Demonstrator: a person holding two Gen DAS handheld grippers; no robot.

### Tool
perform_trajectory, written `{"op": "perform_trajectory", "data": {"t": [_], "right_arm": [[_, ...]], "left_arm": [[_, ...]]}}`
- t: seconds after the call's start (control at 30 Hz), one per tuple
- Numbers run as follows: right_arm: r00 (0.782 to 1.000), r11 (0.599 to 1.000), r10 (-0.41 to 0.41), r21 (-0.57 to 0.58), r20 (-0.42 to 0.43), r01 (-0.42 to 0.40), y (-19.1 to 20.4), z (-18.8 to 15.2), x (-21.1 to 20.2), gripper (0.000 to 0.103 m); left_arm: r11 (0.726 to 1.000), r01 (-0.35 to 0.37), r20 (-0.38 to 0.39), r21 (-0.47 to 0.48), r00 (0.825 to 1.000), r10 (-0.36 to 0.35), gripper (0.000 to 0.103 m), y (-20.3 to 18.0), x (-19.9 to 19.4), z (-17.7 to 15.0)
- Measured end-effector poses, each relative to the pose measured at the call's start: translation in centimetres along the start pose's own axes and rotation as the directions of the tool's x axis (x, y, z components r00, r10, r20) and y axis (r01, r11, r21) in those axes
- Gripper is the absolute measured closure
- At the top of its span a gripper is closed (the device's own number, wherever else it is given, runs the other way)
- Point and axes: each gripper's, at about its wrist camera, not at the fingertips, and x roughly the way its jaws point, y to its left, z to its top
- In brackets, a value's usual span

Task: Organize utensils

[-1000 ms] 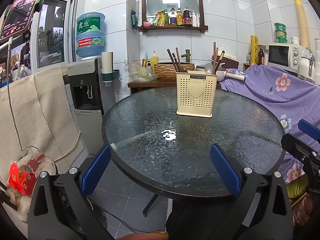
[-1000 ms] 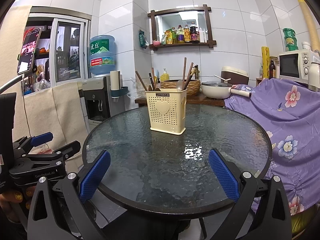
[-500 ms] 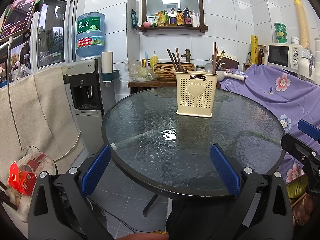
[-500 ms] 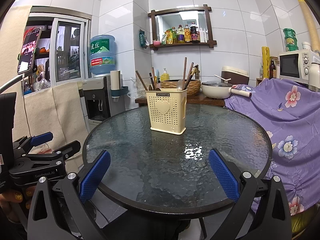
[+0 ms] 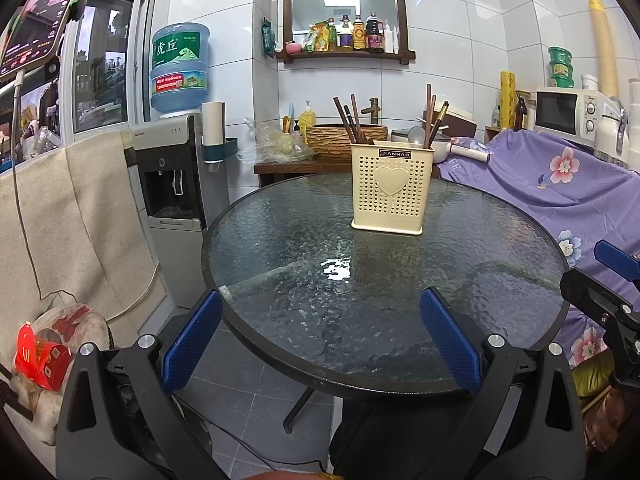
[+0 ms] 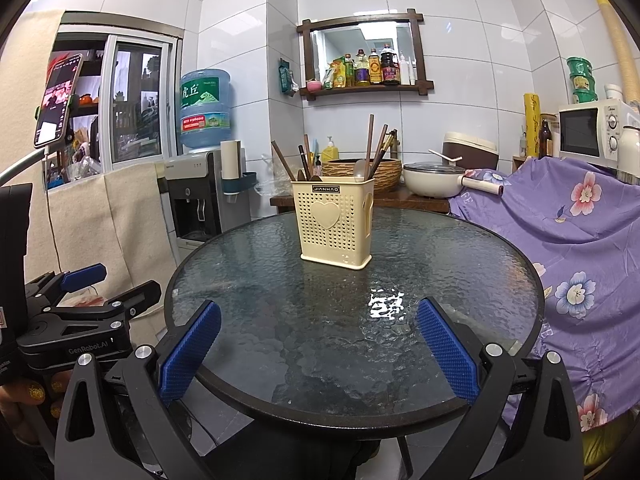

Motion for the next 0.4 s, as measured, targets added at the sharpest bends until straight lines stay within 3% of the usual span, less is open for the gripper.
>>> {"op": "perform_trajectory", "data": {"t": [0.4], "right_arm": [[1.000, 1.000, 0.001, 0.000, -0.001, -0.001, 0.00, 0.06, 0.02, 0.006]], "left_arm": [[1.000, -0.001, 0.004, -0.022, 1.000, 0.001, 0.006, 0.29, 0.09, 0.03]]}}
